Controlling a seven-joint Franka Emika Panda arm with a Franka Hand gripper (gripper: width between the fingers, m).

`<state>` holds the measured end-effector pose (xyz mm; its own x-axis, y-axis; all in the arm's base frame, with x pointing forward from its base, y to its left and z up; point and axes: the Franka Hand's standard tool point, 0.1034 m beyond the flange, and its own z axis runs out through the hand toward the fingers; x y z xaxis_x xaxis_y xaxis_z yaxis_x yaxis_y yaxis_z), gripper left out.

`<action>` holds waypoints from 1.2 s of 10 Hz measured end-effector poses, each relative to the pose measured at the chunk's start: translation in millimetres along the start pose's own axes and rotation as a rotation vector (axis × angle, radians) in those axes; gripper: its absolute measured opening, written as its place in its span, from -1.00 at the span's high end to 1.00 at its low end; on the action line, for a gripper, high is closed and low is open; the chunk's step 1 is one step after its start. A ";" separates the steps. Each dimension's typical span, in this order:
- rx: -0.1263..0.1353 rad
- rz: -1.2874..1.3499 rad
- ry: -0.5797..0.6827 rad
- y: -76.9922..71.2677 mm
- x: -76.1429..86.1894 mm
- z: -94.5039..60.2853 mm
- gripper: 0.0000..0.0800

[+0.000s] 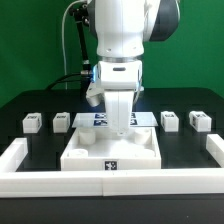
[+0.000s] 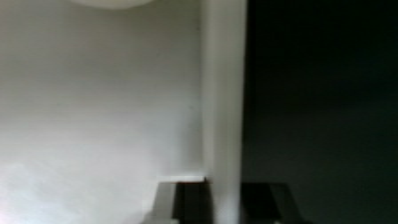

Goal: Assemble square table

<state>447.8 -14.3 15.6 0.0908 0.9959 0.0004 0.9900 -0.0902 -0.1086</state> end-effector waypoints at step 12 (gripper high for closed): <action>-0.056 -0.109 0.007 11.8 43.0 -0.9 0.85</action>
Offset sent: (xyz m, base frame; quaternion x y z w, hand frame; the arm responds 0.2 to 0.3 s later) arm 0.0142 0.0264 -0.0020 -0.0209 -0.0012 -0.0962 0.9951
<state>463.5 27.5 15.1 -0.0172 0.9997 0.0165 0.9985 0.0180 -0.0516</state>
